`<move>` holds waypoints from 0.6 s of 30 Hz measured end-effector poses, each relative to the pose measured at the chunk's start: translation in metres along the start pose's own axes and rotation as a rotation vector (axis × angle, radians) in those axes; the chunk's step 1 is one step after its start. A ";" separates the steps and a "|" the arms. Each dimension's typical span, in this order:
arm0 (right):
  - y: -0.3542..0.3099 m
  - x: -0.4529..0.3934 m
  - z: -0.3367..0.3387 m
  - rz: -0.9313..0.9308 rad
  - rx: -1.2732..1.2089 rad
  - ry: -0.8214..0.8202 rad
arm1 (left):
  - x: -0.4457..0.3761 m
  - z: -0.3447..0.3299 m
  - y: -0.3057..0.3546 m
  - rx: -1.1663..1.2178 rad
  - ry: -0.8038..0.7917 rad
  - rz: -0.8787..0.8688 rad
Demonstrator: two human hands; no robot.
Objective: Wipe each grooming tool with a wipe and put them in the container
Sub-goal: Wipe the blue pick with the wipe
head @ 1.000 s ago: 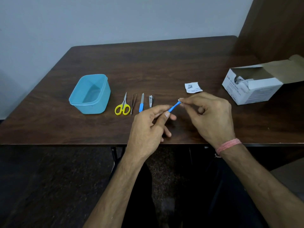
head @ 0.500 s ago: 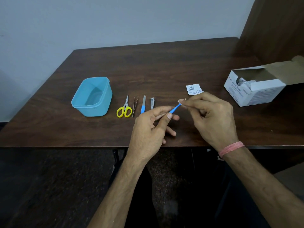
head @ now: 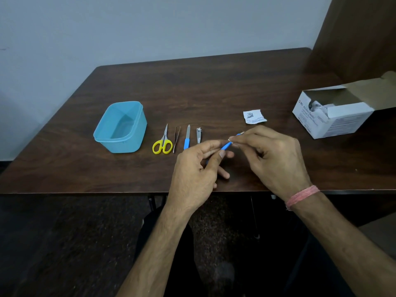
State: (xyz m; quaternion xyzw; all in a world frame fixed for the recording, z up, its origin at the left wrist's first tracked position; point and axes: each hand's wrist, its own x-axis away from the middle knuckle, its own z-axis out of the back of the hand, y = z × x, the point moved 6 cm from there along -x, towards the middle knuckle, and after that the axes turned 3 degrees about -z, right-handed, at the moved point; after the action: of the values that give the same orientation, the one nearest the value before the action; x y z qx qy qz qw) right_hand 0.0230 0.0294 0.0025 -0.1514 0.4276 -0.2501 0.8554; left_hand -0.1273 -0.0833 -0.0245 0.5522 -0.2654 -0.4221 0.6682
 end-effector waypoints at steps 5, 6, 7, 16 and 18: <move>0.004 -0.002 0.005 -0.057 0.021 0.074 | 0.000 0.000 -0.001 0.003 0.007 0.003; 0.003 -0.001 0.003 -0.034 0.033 0.060 | 0.000 0.000 -0.001 -0.002 0.006 0.005; 0.002 0.001 0.002 -0.012 0.047 0.047 | -0.001 0.000 -0.002 -0.006 0.003 0.009; -0.002 0.002 0.001 0.022 0.064 0.041 | 0.001 0.001 0.000 -0.015 -0.005 -0.001; 0.002 0.001 0.003 -0.018 0.070 0.067 | 0.001 0.001 0.000 -0.013 -0.004 0.000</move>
State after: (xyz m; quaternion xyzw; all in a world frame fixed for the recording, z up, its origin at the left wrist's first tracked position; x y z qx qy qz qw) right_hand 0.0263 0.0305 0.0033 -0.1167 0.4457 -0.2775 0.8430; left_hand -0.1275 -0.0844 -0.0247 0.5471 -0.2640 -0.4249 0.6712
